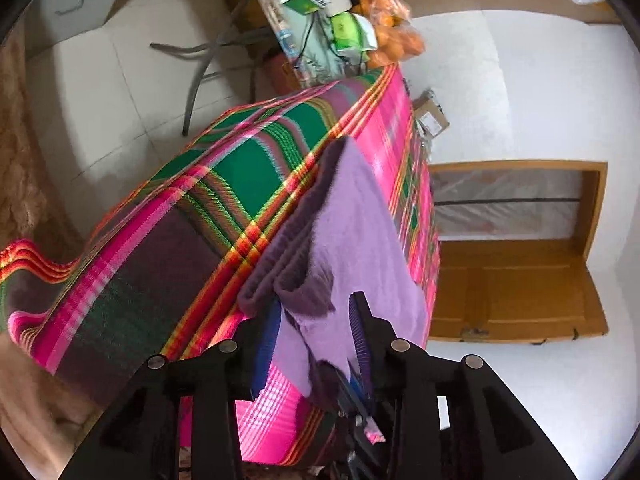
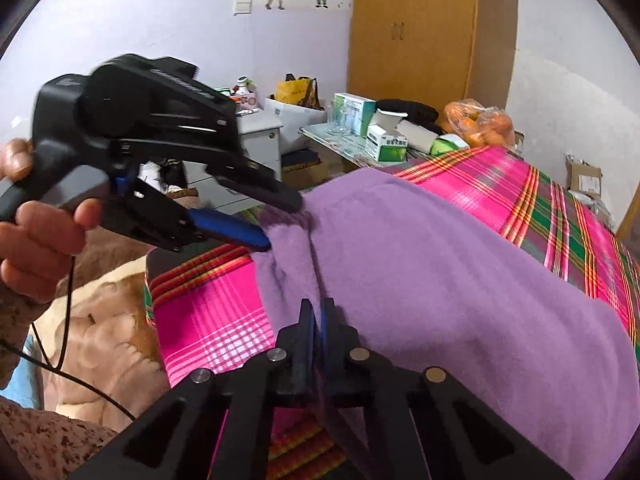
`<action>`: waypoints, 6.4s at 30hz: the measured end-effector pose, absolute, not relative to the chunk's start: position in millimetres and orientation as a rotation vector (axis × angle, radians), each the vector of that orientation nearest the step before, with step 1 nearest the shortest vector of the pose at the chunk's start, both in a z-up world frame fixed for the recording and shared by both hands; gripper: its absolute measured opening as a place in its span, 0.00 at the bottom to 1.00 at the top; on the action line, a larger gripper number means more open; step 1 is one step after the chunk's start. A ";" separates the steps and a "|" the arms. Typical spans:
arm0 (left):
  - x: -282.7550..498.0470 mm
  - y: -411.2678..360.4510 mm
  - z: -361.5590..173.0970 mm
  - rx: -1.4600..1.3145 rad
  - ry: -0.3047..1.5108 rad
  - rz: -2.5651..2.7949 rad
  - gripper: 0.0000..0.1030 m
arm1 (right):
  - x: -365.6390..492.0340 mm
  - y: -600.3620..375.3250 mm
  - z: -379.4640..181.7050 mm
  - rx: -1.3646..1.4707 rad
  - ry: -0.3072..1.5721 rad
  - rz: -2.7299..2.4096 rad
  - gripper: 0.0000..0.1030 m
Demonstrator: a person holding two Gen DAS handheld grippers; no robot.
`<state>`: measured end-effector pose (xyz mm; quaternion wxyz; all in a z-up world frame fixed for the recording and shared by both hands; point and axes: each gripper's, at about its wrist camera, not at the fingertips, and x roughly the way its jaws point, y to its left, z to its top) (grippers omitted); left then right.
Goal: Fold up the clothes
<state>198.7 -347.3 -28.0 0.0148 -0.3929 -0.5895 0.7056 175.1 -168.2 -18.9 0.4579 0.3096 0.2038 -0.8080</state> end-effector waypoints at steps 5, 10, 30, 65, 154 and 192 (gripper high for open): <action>198.8 -349.6 -24.0 -1.183 -1.844 2.212 0.32 | 177.4 -170.6 -14.7 0.751 0.490 -1.982 0.03; 206.9 -350.7 -13.9 -1.112 -1.792 2.281 0.13 | 180.5 -171.2 -7.7 0.743 0.457 -1.956 0.03; 229.1 -370.9 -8.3 -1.152 -1.794 2.471 0.09 | 167.5 -126.0 8.5 0.780 0.313 -1.899 0.12; 200.9 -319.1 -22.6 -1.344 -1.498 2.326 0.14 | 175.2 -24.8 -17.9 1.018 0.324 -2.060 0.20; 230.0 -346.6 -19.2 -1.207 -1.598 2.555 0.07 | 136.5 -118.1 -1.2 0.940 0.087 -1.984 0.04; 246.6 -363.9 -38.9 -1.132 -1.911 2.320 0.20 | 179.4 -218.7 -20.2 0.745 0.629 -1.936 0.16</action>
